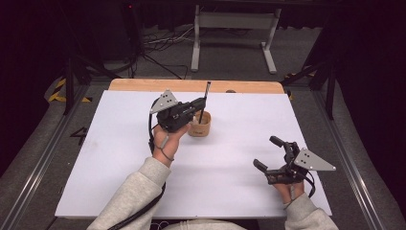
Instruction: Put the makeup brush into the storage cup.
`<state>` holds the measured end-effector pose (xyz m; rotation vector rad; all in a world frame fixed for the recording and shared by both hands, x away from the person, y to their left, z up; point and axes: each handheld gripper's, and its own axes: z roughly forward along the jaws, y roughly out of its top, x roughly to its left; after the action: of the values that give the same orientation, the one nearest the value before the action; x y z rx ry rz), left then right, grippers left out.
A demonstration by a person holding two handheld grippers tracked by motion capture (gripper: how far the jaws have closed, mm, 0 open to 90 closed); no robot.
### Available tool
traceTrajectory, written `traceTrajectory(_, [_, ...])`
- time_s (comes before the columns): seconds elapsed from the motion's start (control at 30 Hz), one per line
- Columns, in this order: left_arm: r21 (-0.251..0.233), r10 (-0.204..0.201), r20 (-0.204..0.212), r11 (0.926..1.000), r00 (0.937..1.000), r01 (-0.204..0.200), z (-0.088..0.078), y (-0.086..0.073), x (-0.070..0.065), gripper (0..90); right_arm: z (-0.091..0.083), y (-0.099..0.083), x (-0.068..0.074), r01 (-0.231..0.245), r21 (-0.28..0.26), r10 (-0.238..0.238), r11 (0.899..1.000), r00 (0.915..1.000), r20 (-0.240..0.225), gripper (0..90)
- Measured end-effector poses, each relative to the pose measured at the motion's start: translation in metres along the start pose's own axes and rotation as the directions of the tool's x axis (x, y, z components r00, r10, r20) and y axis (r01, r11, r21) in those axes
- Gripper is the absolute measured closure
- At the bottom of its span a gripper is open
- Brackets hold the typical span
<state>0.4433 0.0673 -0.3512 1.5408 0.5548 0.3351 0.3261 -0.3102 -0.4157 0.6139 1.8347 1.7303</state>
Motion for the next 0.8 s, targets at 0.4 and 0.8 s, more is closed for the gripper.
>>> traceTrajectory(0.4, [0.003, -0.026, -0.042, 0.9997, 0.9988, 0.026, 0.008, -0.007, 0.010, 83.3, 0.000, 0.000, 0.000, -0.010, -0.002, 0.010, 1.000, 1.0000, -0.003, 2.1])
traceTrajectory(0.8, [-0.015, 0.001, -0.106, 0.9999, 0.9944, -0.002, 0.019, -0.015, 0.013, 83.4, 0.000, 0.000, 0.000, -0.008, -0.004, 0.008, 1.000, 1.0000, -0.005, 2.1])
